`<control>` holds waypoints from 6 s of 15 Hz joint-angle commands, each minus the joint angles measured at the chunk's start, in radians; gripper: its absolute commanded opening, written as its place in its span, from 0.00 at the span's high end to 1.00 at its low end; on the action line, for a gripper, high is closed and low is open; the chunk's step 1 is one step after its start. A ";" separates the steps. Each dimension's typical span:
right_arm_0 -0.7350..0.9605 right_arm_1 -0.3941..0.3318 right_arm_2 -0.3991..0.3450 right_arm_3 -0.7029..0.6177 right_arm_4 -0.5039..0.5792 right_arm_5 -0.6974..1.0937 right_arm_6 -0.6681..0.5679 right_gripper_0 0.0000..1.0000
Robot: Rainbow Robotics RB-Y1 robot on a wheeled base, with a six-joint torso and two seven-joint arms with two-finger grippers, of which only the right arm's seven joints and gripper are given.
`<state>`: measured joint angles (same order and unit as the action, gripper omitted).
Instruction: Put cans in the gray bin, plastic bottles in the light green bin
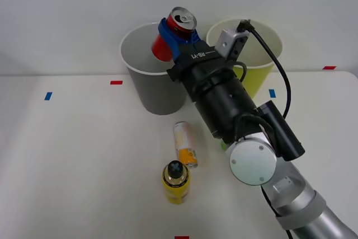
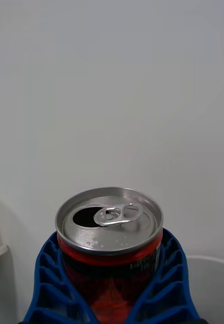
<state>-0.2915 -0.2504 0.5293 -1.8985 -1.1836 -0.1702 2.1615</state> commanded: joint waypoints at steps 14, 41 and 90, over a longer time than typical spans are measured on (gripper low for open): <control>-0.391 0.016 0.001 0.426 -0.024 0.031 -0.015 1.00; -0.189 -0.122 0.026 0.108 -0.048 0.029 -0.083 0.14; 1.226 0.102 -0.342 -0.011 1.584 -0.500 -1.200 0.24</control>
<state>0.9405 -0.1543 0.1913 -1.9287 0.3792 -0.6608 0.9794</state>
